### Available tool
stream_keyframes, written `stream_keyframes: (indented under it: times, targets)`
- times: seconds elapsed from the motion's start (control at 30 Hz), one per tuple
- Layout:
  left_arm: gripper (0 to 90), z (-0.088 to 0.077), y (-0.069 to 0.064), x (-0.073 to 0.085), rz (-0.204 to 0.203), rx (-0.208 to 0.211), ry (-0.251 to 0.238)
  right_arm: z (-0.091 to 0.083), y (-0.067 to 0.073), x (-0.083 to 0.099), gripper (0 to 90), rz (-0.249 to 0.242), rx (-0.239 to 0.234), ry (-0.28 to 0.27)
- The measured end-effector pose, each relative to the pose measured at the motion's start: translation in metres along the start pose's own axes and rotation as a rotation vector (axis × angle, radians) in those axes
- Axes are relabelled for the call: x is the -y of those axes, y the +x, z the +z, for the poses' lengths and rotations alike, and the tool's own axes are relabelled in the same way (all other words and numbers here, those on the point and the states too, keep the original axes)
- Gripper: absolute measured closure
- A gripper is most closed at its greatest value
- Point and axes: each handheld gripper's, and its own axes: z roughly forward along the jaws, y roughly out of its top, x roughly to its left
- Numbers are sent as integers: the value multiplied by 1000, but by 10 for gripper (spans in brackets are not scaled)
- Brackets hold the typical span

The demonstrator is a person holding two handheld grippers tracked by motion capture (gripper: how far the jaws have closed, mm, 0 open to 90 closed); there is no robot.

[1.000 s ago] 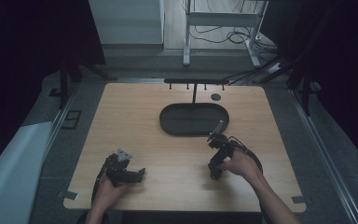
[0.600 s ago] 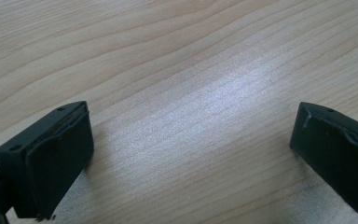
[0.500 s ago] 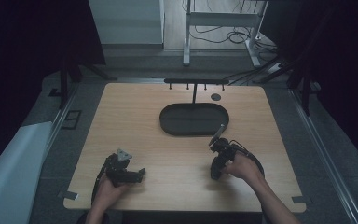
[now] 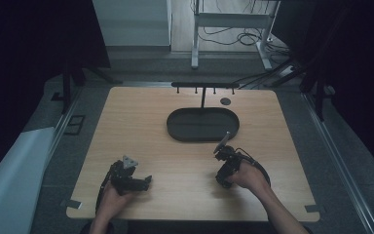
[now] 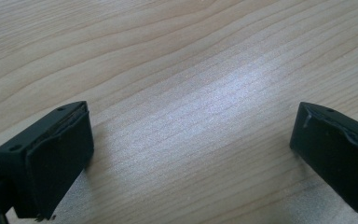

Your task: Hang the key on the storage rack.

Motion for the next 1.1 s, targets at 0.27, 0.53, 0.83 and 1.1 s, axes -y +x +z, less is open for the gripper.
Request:
stream_keyframes:
  times: [0.27,0.53,0.83,1.1]
  targets:
    - [0,0,0,0,0,0,0,-1,-7,8,344,-4,5,3]
    - [0,0,0,0,0,0,0,0,-14,5,293,29,21,-11]
    - [0,0,0,0,0,0,0,-2,-11,2,436,-2,41,1]
    - [0,0,0,0,0,1,0,-3,-14,6,482,-87,32,-14]
